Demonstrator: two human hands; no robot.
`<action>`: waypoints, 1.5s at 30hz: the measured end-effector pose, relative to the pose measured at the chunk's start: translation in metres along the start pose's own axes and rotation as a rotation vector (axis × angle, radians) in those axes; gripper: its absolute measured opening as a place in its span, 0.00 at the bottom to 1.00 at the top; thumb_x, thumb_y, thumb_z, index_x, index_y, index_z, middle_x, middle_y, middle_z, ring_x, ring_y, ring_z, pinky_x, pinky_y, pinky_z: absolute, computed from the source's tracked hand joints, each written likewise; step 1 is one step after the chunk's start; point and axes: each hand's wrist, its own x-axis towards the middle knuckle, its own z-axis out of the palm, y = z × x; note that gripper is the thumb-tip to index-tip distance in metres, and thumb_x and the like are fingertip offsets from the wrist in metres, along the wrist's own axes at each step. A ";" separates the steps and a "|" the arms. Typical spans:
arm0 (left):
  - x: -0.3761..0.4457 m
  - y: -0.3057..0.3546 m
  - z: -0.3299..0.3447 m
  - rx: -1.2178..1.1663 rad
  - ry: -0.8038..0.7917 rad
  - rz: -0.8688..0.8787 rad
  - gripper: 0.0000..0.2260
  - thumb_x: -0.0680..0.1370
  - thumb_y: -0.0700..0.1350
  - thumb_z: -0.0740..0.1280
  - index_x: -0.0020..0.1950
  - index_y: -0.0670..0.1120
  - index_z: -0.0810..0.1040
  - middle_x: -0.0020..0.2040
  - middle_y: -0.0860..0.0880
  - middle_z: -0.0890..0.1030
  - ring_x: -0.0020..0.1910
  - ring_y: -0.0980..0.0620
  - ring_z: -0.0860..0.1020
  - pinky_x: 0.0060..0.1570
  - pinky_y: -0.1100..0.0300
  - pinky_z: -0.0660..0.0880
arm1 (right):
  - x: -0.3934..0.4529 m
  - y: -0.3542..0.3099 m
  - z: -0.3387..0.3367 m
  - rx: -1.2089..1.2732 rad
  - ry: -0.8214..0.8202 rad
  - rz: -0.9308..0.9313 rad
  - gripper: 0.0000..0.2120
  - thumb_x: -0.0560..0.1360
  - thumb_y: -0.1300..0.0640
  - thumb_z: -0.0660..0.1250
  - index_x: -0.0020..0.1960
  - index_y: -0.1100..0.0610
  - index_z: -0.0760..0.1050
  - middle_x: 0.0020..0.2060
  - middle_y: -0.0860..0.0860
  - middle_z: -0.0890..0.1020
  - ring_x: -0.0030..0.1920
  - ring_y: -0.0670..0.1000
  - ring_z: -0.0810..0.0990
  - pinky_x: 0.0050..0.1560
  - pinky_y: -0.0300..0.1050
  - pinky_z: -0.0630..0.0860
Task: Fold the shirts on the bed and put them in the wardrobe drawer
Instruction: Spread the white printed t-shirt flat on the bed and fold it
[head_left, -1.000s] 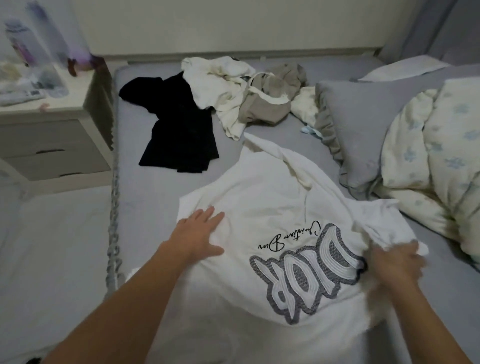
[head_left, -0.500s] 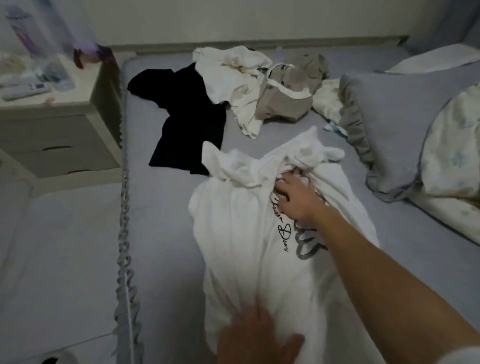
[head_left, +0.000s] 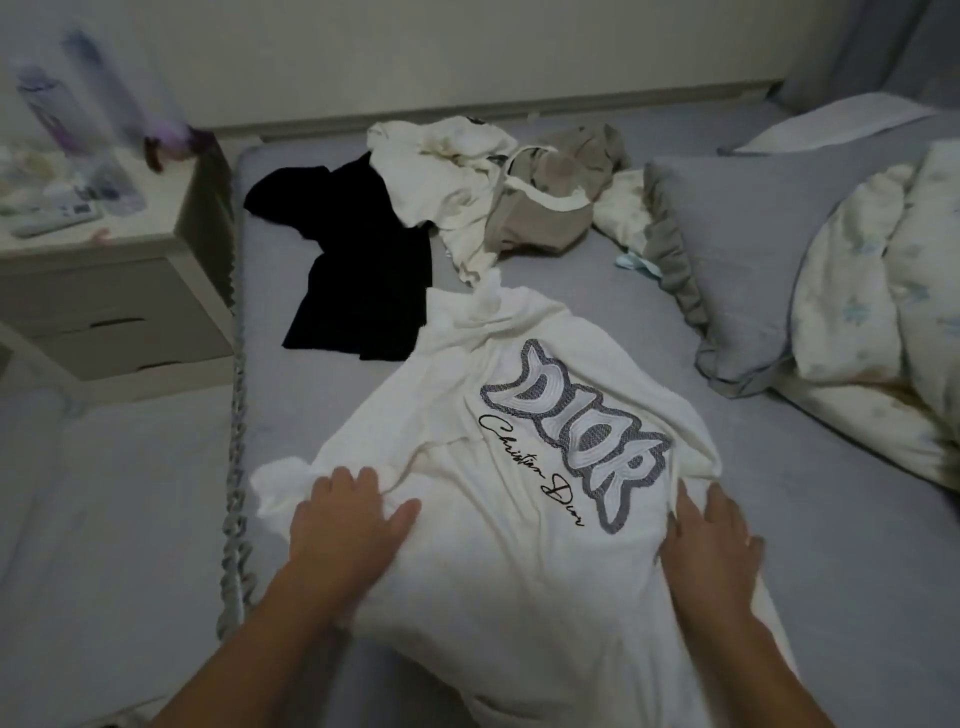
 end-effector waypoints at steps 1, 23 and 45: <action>-0.014 -0.005 0.006 -0.029 -0.050 -0.030 0.27 0.74 0.70 0.53 0.58 0.51 0.70 0.57 0.46 0.77 0.57 0.44 0.76 0.54 0.51 0.72 | 0.022 0.000 -0.005 -0.039 -0.003 -0.059 0.24 0.81 0.54 0.58 0.76 0.49 0.63 0.76 0.58 0.62 0.74 0.59 0.61 0.69 0.61 0.61; -0.203 0.036 0.062 0.084 0.086 0.489 0.45 0.55 0.68 0.76 0.66 0.46 0.79 0.60 0.42 0.80 0.58 0.38 0.79 0.57 0.41 0.75 | -0.134 0.067 -0.048 0.917 -0.553 0.443 0.28 0.76 0.39 0.65 0.39 0.65 0.77 0.30 0.61 0.82 0.31 0.59 0.83 0.28 0.43 0.77; -0.221 0.030 0.060 0.094 0.022 0.491 0.46 0.72 0.48 0.70 0.79 0.59 0.40 0.76 0.46 0.58 0.65 0.43 0.68 0.60 0.49 0.71 | -0.159 0.109 -0.049 1.857 -0.460 0.481 0.17 0.81 0.57 0.61 0.69 0.57 0.73 0.63 0.55 0.81 0.62 0.54 0.79 0.57 0.53 0.80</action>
